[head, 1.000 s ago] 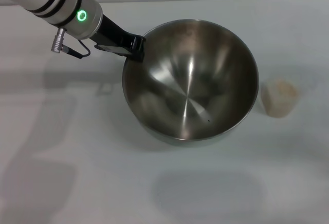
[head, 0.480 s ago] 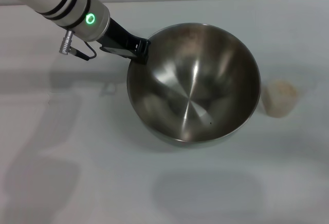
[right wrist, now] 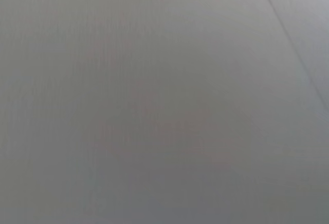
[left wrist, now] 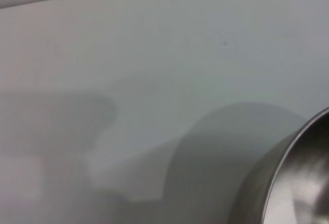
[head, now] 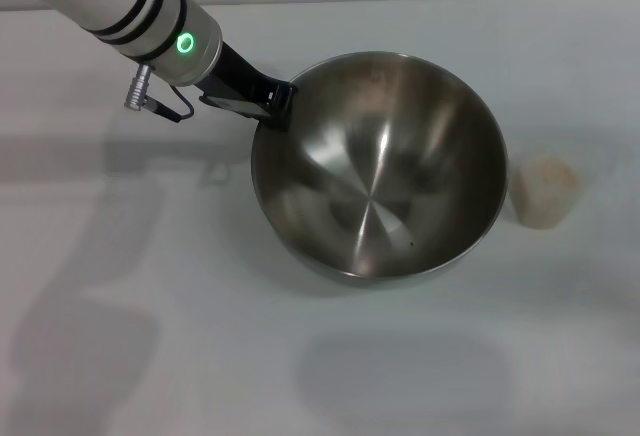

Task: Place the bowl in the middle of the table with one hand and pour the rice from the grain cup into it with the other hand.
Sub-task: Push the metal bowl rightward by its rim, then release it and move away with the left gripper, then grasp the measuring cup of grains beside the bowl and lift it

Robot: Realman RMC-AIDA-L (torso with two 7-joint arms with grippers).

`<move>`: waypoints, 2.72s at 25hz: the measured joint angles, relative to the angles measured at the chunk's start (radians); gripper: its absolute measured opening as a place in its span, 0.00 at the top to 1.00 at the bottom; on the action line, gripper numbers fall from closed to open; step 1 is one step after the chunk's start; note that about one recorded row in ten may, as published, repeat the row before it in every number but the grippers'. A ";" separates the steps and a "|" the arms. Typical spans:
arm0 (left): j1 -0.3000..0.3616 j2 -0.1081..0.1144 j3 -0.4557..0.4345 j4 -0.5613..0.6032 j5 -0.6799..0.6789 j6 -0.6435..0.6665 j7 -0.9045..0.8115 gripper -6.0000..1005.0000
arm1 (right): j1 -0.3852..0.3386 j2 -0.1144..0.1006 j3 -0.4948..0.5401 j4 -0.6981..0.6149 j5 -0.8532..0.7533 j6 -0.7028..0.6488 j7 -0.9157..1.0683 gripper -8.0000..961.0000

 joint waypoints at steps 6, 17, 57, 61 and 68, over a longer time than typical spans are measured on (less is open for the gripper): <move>-0.003 0.000 0.001 0.006 -0.002 0.008 0.003 0.94 | 0.000 0.000 0.000 0.000 0.000 0.000 0.000 0.20; -0.002 0.000 0.003 0.006 -0.011 0.030 0.004 0.89 | 0.000 0.000 0.000 0.000 0.000 0.000 0.000 0.20; 0.610 0.000 0.657 -0.100 -0.182 2.225 0.382 0.81 | -0.012 0.008 0.000 -0.005 -0.001 0.034 0.000 0.20; 0.602 0.006 0.672 0.048 0.006 2.398 -0.002 0.81 | -0.019 0.008 0.000 -0.007 0.000 0.040 0.000 0.20; 0.606 0.012 0.581 0.145 0.189 2.288 -0.441 0.81 | -0.052 0.026 -0.006 -0.008 -0.003 0.037 0.000 0.20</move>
